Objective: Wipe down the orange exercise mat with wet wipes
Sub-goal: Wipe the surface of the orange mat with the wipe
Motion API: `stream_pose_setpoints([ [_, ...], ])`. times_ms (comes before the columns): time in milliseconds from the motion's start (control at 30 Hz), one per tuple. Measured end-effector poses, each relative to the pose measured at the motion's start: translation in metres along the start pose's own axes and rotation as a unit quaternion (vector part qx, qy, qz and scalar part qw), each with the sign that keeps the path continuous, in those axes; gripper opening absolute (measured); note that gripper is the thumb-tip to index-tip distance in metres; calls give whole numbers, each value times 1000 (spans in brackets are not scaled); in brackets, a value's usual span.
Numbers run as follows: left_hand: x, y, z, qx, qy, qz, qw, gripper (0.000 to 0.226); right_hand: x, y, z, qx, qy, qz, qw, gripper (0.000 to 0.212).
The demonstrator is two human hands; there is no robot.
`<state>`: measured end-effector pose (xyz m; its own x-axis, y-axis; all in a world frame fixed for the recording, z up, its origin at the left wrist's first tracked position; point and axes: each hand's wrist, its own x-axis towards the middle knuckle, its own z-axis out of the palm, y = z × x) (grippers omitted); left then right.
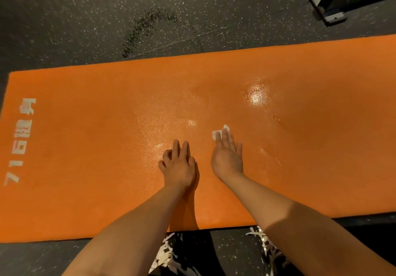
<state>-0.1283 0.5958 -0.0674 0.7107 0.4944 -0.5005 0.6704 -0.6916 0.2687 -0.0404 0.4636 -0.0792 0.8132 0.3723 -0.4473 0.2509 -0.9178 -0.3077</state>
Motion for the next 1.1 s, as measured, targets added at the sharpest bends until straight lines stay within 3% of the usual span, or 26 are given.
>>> stream_pose_setpoints([
  [200,0,-8,3,-13,13,12,1000,55,-5,-35,15,-5,-74,-164,984,59],
  [333,1,-16,2,-19,31,34,999,54,22,-20,1,-13,-1,-69,998,71],
  [467,4,-16,1,-63,53,13,997,59,45,-47,-6,13,-15,-24,1000,69],
  [733,12,-29,0,-181,90,-4,979,57,34,-67,22,-40,-117,-289,949,62],
  [800,10,-28,-1,-143,79,7,987,56,35,-48,20,-34,-73,-261,962,64],
  [900,4,-23,2,-54,55,22,997,57,32,-20,12,-9,17,-79,997,67],
  [967,3,-16,3,-37,46,6,998,56,24,-18,8,1,11,-23,1000,65],
  [1100,5,-6,1,-40,41,-18,998,54,1,-35,13,-15,-59,-157,986,60],
])
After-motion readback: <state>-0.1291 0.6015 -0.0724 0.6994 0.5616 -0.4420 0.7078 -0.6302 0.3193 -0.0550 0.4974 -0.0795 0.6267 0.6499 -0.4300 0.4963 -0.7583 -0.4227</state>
